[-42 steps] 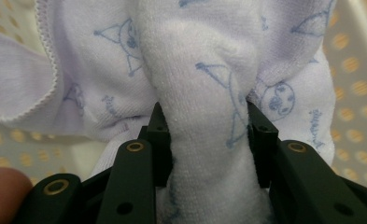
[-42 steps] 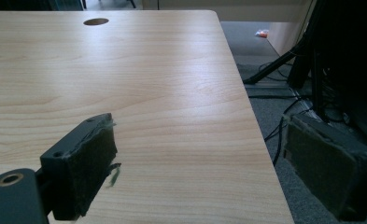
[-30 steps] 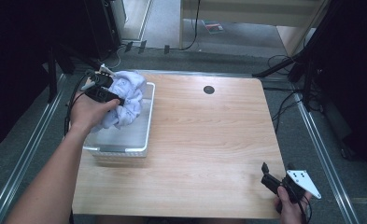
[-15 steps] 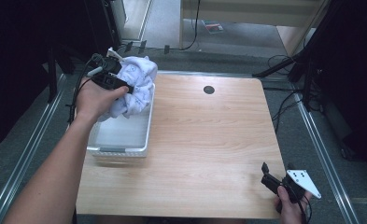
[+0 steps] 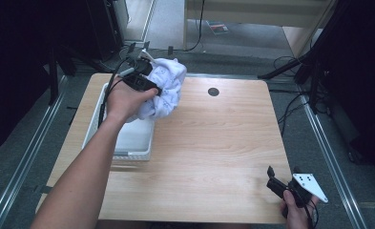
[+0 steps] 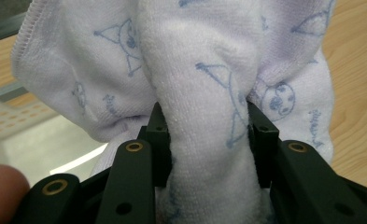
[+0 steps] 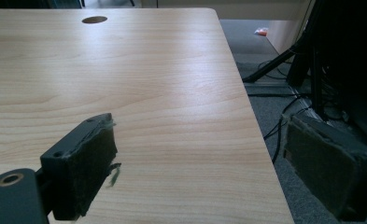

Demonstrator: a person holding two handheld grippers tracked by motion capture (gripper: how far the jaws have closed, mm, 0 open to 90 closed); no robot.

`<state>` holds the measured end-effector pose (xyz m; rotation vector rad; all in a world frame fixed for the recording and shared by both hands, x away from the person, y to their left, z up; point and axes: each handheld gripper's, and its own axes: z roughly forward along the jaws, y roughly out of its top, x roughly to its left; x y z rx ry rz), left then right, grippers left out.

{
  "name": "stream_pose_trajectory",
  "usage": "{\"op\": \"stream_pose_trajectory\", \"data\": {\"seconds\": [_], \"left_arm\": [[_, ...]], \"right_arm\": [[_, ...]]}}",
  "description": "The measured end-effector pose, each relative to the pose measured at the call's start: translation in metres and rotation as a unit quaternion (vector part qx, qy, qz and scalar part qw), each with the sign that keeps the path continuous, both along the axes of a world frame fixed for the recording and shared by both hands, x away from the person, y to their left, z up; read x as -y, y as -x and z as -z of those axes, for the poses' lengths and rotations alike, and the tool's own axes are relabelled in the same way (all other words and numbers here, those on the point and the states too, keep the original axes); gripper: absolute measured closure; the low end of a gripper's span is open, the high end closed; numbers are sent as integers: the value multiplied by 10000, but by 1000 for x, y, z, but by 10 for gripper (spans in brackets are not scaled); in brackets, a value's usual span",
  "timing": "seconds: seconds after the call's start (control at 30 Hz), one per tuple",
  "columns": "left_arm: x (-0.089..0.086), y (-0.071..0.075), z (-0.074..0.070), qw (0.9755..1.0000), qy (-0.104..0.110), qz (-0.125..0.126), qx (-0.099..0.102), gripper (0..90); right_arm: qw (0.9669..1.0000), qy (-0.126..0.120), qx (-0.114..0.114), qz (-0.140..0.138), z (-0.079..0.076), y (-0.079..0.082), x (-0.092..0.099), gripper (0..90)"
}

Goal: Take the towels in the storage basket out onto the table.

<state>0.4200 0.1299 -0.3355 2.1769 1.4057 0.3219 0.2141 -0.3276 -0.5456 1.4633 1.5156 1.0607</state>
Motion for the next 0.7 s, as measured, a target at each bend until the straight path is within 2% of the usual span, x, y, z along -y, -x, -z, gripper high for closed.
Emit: {"op": "stream_pose_trajectory", "data": {"seconds": [0.03,0.1,0.5,0.7], "left_arm": [[0,0,0,10000,0,0,0,632],[15,-1,2,10000,29,63,1,632],[66,-7,21,9993,11,358,-124,631],[90,-13,38,9986,7,478,-213,630]], "right_arm": [[10000,-9,-3,3,0,0,0,99],[10000,-20,-5,5,0,0,0,98],[10000,-6,3,-13,0,0,0,99],[10000,-49,9,-11,0,-1,0,100]]}}
